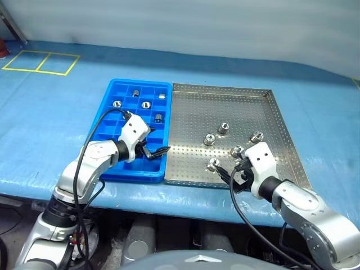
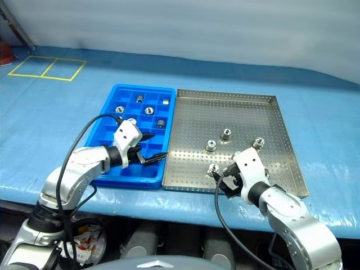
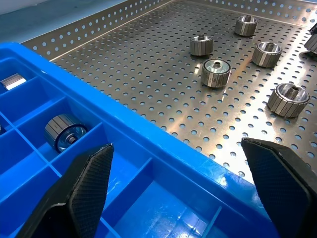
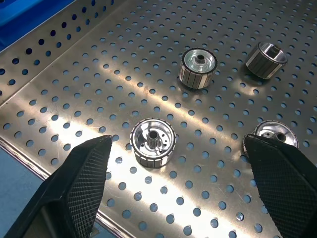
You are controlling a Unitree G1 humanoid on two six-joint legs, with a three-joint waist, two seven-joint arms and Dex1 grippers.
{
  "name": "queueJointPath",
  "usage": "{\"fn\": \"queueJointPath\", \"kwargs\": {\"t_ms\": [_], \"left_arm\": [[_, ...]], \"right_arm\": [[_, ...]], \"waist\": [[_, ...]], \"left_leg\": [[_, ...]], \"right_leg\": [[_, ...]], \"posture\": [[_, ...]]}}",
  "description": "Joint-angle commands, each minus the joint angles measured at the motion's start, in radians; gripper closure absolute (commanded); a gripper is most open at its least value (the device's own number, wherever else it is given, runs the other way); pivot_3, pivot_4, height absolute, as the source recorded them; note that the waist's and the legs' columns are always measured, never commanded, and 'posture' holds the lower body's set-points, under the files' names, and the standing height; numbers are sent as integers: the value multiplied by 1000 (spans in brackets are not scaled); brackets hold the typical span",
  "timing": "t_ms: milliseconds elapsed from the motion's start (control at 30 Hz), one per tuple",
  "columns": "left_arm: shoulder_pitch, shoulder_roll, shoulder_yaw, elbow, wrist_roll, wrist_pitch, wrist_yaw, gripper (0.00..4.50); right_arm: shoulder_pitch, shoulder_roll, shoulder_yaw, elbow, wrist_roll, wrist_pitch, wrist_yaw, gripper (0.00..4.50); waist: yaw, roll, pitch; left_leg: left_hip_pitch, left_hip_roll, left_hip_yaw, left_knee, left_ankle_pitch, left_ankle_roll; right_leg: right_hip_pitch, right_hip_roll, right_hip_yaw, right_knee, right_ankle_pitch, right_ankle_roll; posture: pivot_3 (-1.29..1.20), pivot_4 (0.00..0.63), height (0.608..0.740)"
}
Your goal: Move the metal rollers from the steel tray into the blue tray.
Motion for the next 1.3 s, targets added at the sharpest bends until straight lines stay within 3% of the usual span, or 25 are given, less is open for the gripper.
{"fn": "queueJointPath", "kwargs": {"t_ms": [33, 1100, 1300], "left_arm": [[-11, -8, 9, -12, 8, -4, 11, 10], [-81, -50, 7, -17, -26, 49, 12, 10], [-196, -103, -54, 44, 45, 59, 67, 10]], "right_arm": [[-2, 3, -8, -11, -9, -25, -1, 0], [21, 66, 6, -25, -46, -36, -33, 0], [20, 76, 7, -32, -47, -37, -46, 0]], "waist": [[0, 0, 0], [-6, 0, 0], [1, 0, 0]], "left_leg": [[0, 0, 0, 0, 0, 0], [0, 0, 0, 0, 0, 0], [0, -1, -1, 2, 0, 0]], "right_leg": [[0, 0, 0, 0, 0, 0], [0, 1, 0, 0, 0, 0], [1, 0, -1, 0, 0, 0]], "posture": [[142, 150, 740], [110, 150, 740], [86, 150, 740]]}}
